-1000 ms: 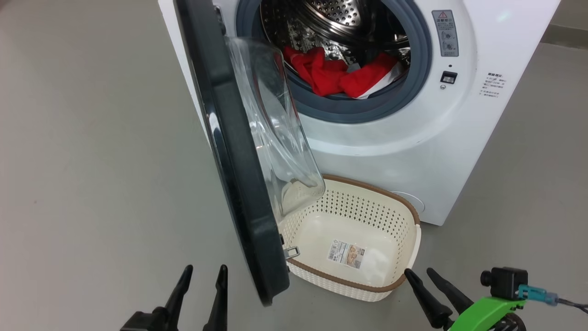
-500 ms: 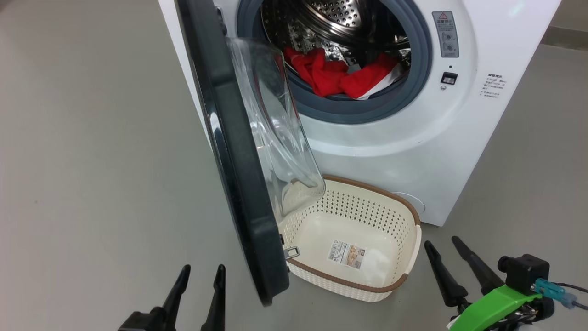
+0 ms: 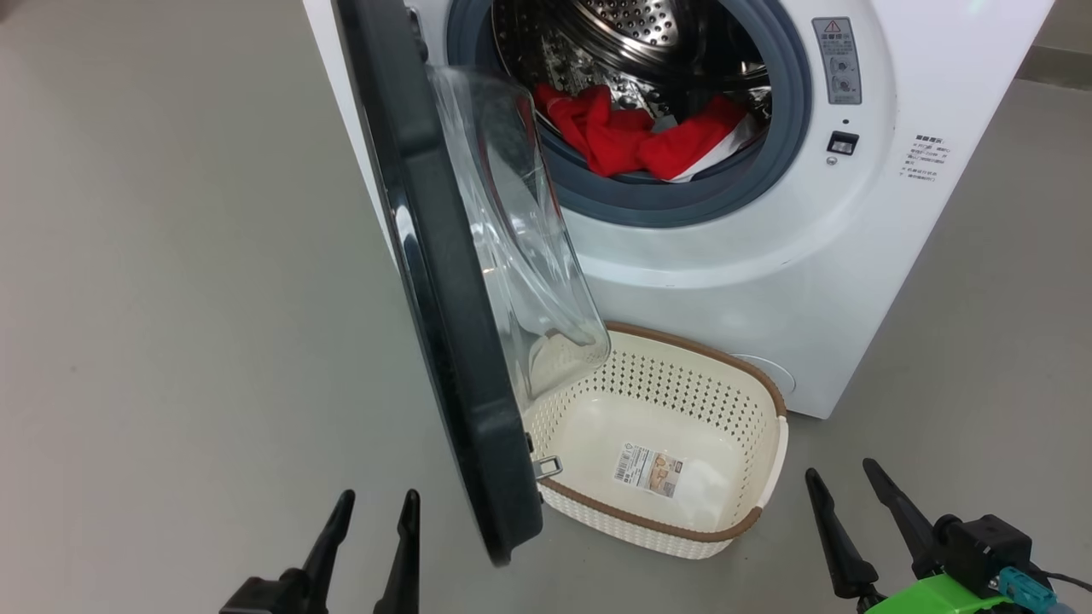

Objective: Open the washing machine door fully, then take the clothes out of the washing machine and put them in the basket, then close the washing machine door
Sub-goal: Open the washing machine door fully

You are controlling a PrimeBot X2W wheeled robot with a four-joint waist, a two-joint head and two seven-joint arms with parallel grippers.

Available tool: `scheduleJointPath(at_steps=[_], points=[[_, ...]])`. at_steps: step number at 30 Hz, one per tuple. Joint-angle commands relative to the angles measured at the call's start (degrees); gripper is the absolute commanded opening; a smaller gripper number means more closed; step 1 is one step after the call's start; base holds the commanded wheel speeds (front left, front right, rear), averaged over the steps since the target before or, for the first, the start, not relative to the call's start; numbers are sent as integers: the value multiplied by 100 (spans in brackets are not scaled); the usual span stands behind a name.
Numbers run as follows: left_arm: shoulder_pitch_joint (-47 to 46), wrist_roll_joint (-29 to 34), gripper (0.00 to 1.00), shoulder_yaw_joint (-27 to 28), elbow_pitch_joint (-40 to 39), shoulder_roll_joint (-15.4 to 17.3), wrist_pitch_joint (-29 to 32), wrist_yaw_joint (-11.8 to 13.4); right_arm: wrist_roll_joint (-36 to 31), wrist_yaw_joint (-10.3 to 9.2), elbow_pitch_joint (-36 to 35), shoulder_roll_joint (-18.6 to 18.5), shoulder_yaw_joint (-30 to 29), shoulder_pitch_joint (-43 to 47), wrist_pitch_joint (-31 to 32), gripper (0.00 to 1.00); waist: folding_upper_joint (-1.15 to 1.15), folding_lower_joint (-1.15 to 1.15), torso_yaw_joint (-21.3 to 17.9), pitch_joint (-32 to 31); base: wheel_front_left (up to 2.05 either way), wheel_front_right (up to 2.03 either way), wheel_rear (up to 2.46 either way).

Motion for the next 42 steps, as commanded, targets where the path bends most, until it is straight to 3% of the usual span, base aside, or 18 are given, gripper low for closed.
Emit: scheduleJointPath(at_steps=[1, 8, 9, 10, 11, 12, 17, 22, 28, 34, 42], points=[[-119, -9, 100, 184, -159, 45, -53, 13, -67, 39, -161, -23, 83, -35, -77, 100, 0, 0, -2, -5, 0, 0, 0], [-111, -50, 100, 218, -182, 45, -53, 39, -134, 39, -194, 22, 45, -18, -77, 100, 0, 0, -11, 1, 0, 0, 0], [-115, -59, 88, 231, -180, 45, -53, 49, -147, 39, -203, 23, 38, -21, -77, 100, 0, 0, -13, 2, 0, 0, 0], [-116, -77, 47, 239, -174, 45, -53, 55, -154, 39, -210, 27, 30, -22, -77, 100, 0, 0, -13, 3, 0, 0, 0], [-121, -106, 20, 253, -177, 45, -53, 62, -156, 39, -217, 32, 24, -22, -77, 100, 0, 0, -13, 1, 0, 0, 0], [-135, -146, 0, 282, -210, 45, -53, 75, -166, 39, -228, 34, 20, -23, -77, 100, 0, 0, -14, 0, 0, 0, 0], [-221, -213, 0, 570, -763, 45, -53, 208, -149, 39, -239, 59, 4, -24, -77, 100, 0, 0, -15, -6, 0, 0, 0], [-392, -138, 0, 715, -1905, 45, -53, 309, -152, 39, -255, 59, -18, -41, -77, 100, 0, 0, -14, -5, 0, 0, 0], [-518, 28, 0, -10, -2909, 45, -53, 265, -136, 39, -259, 60, -6, -44, -77, 100, 0, 0, -21, -5, 0, 0, 0], [-466, -57, 0, -1222, -2715, 45, -53, 180, -121, 39, -253, 76, 26, -101, -78, 100, 0, 0, -84, 36, 0, 0, 0], [-498, -397, 0, -1821, -1536, 45, -53, 97, -124, 39, -267, 74, 69, -138, -78, 100, 0, 0, -156, 86, 0, 0, 0]])
